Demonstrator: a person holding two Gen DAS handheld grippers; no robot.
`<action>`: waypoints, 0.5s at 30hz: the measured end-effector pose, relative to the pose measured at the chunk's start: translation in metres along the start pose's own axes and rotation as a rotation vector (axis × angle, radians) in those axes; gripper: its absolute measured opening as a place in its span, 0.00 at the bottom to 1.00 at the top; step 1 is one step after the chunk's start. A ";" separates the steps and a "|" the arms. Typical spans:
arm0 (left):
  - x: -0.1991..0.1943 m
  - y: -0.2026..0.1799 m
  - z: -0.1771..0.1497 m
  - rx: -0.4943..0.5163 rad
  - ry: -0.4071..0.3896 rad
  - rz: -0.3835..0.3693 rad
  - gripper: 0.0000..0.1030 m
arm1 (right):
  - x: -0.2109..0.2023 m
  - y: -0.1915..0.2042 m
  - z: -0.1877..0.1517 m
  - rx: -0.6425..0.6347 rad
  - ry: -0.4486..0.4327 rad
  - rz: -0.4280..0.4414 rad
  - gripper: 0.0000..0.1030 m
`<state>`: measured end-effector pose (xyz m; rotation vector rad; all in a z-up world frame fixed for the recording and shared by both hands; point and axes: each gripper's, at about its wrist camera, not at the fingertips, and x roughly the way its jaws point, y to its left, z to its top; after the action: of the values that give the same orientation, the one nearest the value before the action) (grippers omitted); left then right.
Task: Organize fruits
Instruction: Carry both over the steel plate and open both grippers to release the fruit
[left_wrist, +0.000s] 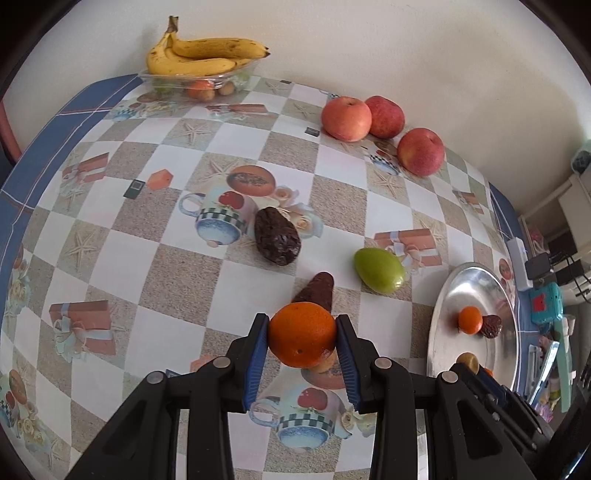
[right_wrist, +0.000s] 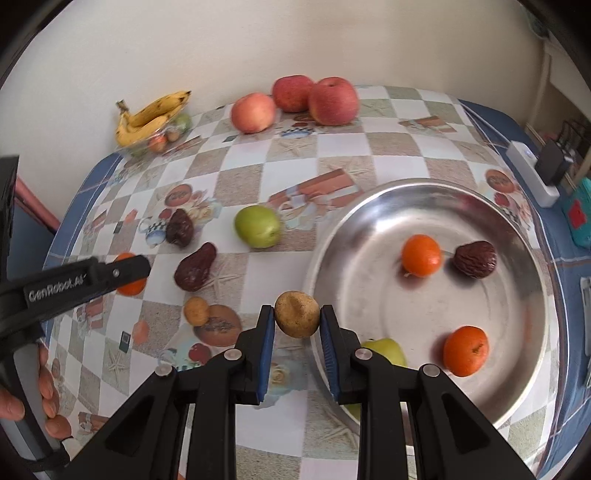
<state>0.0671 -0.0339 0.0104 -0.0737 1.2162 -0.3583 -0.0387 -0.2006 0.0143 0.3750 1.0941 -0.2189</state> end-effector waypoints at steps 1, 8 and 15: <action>0.000 -0.002 -0.001 0.006 0.000 -0.001 0.37 | -0.001 -0.006 0.000 0.022 0.001 -0.001 0.25; 0.005 -0.026 -0.009 0.066 0.021 -0.050 0.37 | -0.006 -0.047 -0.001 0.147 -0.004 -0.067 0.25; 0.009 -0.071 -0.025 0.203 0.037 -0.162 0.37 | -0.015 -0.072 -0.003 0.225 -0.031 -0.080 0.25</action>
<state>0.0300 -0.1004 0.0104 0.0094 1.2075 -0.6252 -0.0731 -0.2653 0.0133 0.5277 1.0577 -0.4198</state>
